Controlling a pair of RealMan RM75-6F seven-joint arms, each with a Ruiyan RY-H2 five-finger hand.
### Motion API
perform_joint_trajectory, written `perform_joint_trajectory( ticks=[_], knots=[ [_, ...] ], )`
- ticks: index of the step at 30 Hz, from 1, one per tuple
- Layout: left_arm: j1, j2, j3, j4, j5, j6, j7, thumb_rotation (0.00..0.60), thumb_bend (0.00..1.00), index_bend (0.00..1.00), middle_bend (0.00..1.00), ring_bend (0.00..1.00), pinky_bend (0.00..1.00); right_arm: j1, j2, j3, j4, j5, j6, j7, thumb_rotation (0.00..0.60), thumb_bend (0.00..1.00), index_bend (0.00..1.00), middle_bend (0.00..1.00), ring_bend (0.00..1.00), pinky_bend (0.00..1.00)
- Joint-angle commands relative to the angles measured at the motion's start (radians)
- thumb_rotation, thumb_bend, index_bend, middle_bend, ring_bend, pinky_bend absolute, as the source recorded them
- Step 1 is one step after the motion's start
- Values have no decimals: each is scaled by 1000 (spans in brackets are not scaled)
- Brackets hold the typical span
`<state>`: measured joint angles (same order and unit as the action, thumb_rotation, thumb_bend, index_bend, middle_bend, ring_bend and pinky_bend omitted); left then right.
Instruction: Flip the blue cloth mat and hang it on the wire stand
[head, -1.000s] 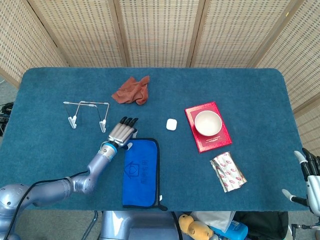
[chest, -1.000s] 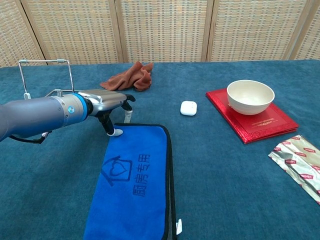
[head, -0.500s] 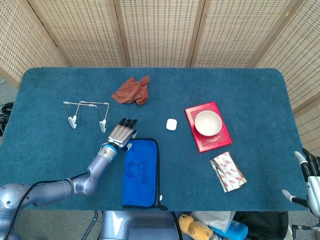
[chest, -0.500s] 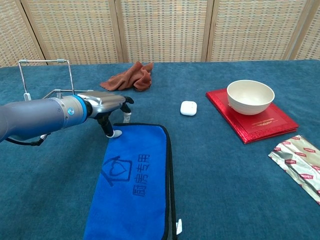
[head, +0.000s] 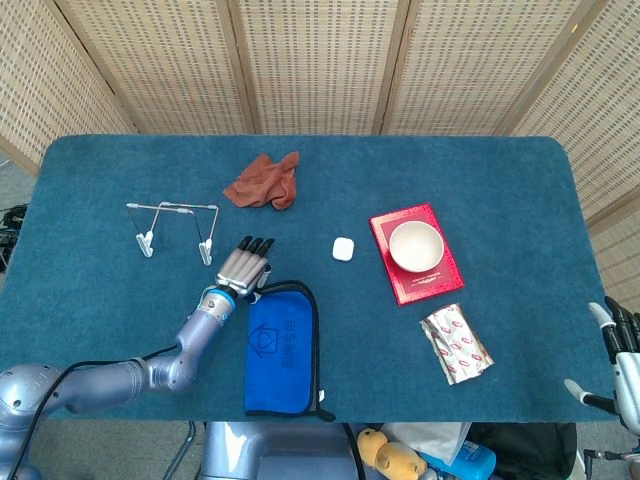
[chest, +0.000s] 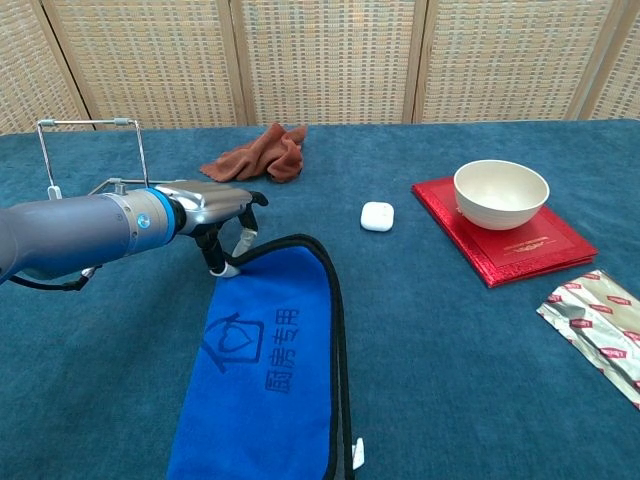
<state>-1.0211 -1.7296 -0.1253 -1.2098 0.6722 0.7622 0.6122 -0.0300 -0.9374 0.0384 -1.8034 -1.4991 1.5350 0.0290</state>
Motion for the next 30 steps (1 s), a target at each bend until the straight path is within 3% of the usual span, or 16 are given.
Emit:
perform_joint_trajectory(
  ticks=[1, 12, 18, 30],
  knots=[
    [0, 1, 1, -2, 4, -1, -4, 600, 380, 695, 0, 0, 0, 0, 0, 0, 0, 0, 0, 0, 600, 0, 0, 0, 0, 0],
    [2, 7, 12, -5, 49, 4, -17, 600, 733, 687, 0, 0, 0, -2, 1, -3, 1, -5, 3, -1, 600, 0, 0, 0, 0, 0],
    [2, 22, 6, -19, 72, 0, -39, 600, 825, 688, 0, 0, 0, -2, 3, -3, 1, -6, 3, 1, 600, 0, 0, 0, 0, 0],
    [-23, 115, -34, -103, 105, 12, -48, 600, 895, 696, 0, 0, 0, -2, 11, -7, -3, -9, -2, 2, 600, 0, 0, 0, 0, 0]
  ],
)
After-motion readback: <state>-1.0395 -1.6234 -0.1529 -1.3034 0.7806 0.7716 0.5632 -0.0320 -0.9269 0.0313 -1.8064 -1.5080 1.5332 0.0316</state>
